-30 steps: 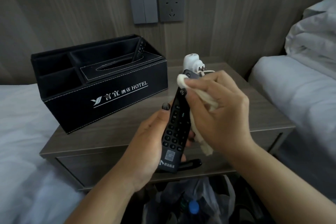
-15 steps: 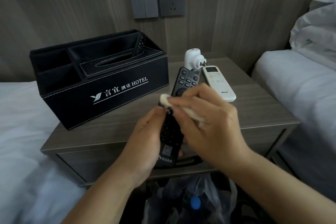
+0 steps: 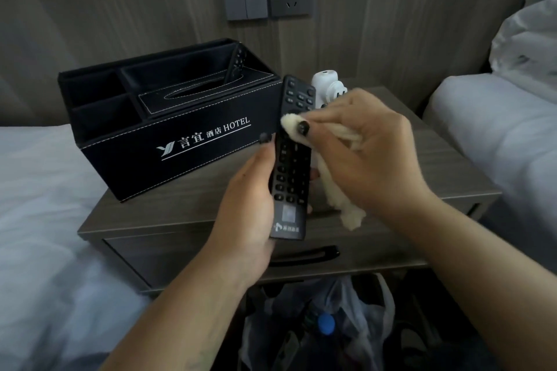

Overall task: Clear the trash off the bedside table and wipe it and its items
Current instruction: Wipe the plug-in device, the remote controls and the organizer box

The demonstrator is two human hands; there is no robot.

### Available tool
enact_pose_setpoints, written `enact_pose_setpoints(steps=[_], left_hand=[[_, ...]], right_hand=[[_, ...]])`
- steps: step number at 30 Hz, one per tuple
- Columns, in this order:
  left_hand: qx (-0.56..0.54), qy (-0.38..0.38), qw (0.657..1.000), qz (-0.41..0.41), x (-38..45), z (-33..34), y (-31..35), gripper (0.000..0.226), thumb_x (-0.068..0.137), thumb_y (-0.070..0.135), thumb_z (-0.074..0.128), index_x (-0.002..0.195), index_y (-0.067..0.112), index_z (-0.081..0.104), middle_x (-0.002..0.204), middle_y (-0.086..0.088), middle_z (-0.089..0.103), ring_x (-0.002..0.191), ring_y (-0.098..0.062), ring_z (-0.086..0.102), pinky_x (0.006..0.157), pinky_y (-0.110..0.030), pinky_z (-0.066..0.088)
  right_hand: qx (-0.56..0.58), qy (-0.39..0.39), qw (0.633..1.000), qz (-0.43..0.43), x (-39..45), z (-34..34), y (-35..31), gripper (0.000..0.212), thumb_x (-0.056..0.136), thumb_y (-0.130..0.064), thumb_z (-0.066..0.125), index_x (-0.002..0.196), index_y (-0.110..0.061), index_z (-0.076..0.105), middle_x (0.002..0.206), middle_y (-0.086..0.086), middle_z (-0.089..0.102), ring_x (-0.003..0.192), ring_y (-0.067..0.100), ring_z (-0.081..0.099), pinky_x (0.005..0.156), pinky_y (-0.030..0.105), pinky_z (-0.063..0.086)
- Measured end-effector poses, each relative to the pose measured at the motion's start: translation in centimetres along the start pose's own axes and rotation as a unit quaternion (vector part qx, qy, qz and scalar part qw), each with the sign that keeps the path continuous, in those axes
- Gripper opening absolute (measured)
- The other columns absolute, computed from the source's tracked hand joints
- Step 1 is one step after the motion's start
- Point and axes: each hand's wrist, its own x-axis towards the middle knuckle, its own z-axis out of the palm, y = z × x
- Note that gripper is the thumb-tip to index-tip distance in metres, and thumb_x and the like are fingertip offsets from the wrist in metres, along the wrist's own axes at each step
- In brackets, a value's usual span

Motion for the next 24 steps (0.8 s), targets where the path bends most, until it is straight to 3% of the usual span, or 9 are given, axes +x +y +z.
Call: enact_pose_setpoints(steps=[4,8,10,15,21,24], left_hand=[[-0.065,0.069,0.995,-0.026,0.0,0.0,0.9,0.044,0.096,0.045,0.048,0.073,0.024,0.079,0.080,-0.003,0.077,0.072,-0.017,0.075,0.051,-0.027,0.056],[-0.113,0.093,0.987,-0.073,0.2,-1.0,1.5,0.053,0.094,0.056,0.047,0.117,0.013,0.068,0.084,-0.003,0.076,0.077,-0.018,0.073,0.061,-0.029,0.059],[-0.142,0.101,0.982,-0.076,0.4,-1.2,1.8,0.056,0.096,0.055,0.044,0.122,0.009,0.064,0.080,-0.003,0.074,0.075,-0.015,0.069,0.066,-0.027,0.059],[-0.238,0.076,0.967,-0.049,0.4,-1.3,1.8,0.041,0.098,0.045,0.048,0.111,0.011,0.066,0.082,-0.009,0.074,0.069,-0.016,0.071,0.068,-0.029,0.059],[-0.214,0.107,0.969,-0.053,0.5,-1.8,2.3,0.045,0.097,0.048,0.048,0.094,0.008,0.069,0.079,-0.008,0.074,0.060,-0.013,0.069,0.052,-0.022,0.056],[-0.214,0.064,0.974,-0.042,0.5,-1.9,2.3,0.045,0.098,0.048,0.046,0.091,0.011,0.070,0.078,-0.006,0.073,0.062,-0.013,0.068,0.057,-0.023,0.057]], right_hand=[[0.027,-0.029,0.999,-0.038,-2.1,2.4,-1.1,0.011,0.086,-0.011,0.071,0.093,-0.005,0.076,0.083,0.007,0.063,0.074,0.008,0.061,0.067,0.021,0.050],[0.083,-0.092,0.991,-0.045,-5.0,3.1,-1.6,0.011,0.084,-0.007,0.069,0.092,-0.005,0.075,0.084,0.006,0.065,0.074,0.011,0.064,0.066,0.028,0.053],[0.090,-0.119,0.988,-0.046,-5.1,2.7,-1.8,0.010,0.084,-0.009,0.071,0.092,-0.005,0.076,0.084,0.004,0.063,0.072,0.008,0.062,0.063,0.022,0.051],[0.040,-0.026,0.997,-0.057,-3.2,1.7,-1.4,0.010,0.083,-0.005,0.074,0.092,-0.005,0.076,0.083,0.002,0.063,0.074,-0.001,0.060,0.070,0.010,0.044],[0.085,-0.125,0.983,-0.106,-5.5,2.9,-2.2,0.009,0.083,-0.003,0.072,0.092,-0.002,0.075,0.084,0.006,0.062,0.072,0.008,0.060,0.068,0.016,0.047],[0.069,-0.082,0.989,-0.100,-3.9,2.3,-2.0,0.009,0.082,-0.003,0.072,0.091,-0.005,0.075,0.083,0.006,0.062,0.074,0.005,0.060,0.072,0.013,0.044]])
